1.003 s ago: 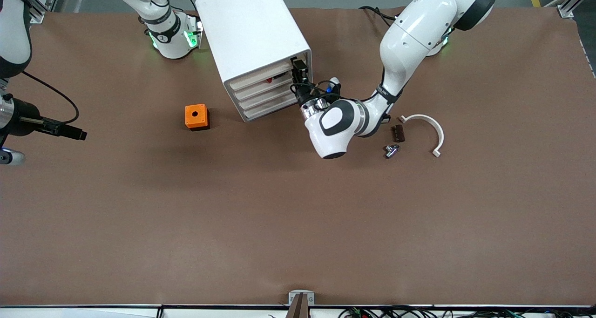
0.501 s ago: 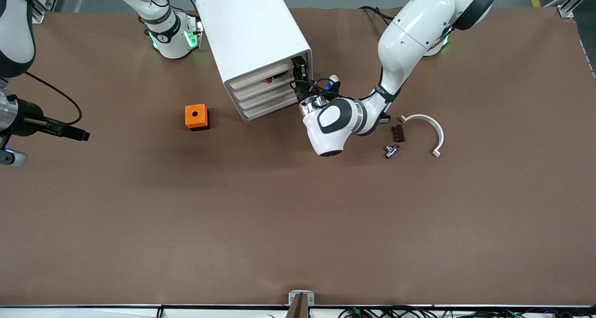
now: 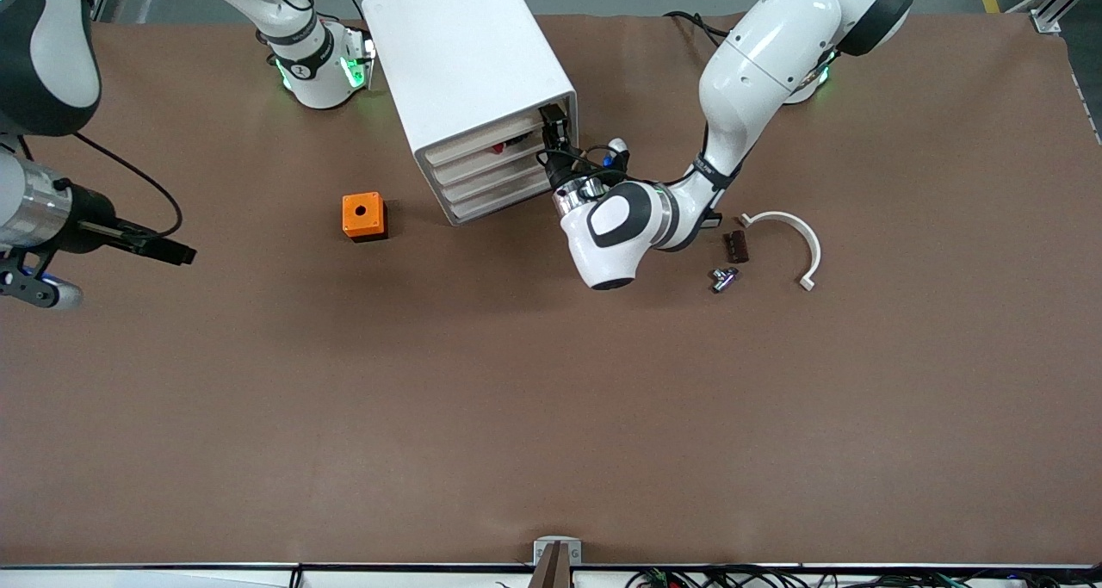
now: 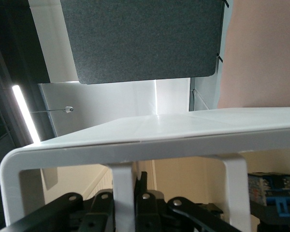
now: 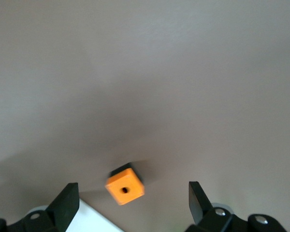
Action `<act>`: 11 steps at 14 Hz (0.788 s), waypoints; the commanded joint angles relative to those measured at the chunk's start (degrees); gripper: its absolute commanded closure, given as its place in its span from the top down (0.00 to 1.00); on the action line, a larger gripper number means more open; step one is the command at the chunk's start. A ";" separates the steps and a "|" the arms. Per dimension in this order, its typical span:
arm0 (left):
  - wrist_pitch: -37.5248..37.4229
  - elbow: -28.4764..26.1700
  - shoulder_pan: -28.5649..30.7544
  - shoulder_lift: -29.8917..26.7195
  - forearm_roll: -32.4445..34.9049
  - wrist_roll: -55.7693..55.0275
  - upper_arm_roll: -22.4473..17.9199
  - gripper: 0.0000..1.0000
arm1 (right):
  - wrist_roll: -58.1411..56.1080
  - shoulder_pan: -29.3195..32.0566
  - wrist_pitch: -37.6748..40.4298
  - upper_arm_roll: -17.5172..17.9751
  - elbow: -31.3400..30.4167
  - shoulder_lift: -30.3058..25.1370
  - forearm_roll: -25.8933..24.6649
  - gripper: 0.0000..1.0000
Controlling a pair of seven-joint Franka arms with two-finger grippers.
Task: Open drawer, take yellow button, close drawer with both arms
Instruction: 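Pull the drawer open with the left gripper while the right gripper approaches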
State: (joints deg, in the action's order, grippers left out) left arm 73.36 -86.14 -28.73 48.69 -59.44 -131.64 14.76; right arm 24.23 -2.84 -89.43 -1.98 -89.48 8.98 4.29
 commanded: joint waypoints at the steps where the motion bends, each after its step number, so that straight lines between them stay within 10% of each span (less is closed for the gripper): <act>1: -0.50 0.35 1.30 -0.62 -0.33 0.77 -0.43 0.00 | 12.02 -6.97 3.11 0.05 3.59 -2.73 1.33 1.00; 11: 0.11 3.34 9.21 -0.18 -0.51 1.03 -0.70 0.02 | 38.78 -26.06 -4.77 -0.30 6.34 0.68 0.19 1.00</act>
State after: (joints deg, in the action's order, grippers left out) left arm 73.40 -84.78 -21.58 48.70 -59.43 -131.66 14.08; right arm 60.81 -26.74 -91.88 -1.42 -83.64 7.50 5.02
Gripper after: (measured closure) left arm 0.930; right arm 0.000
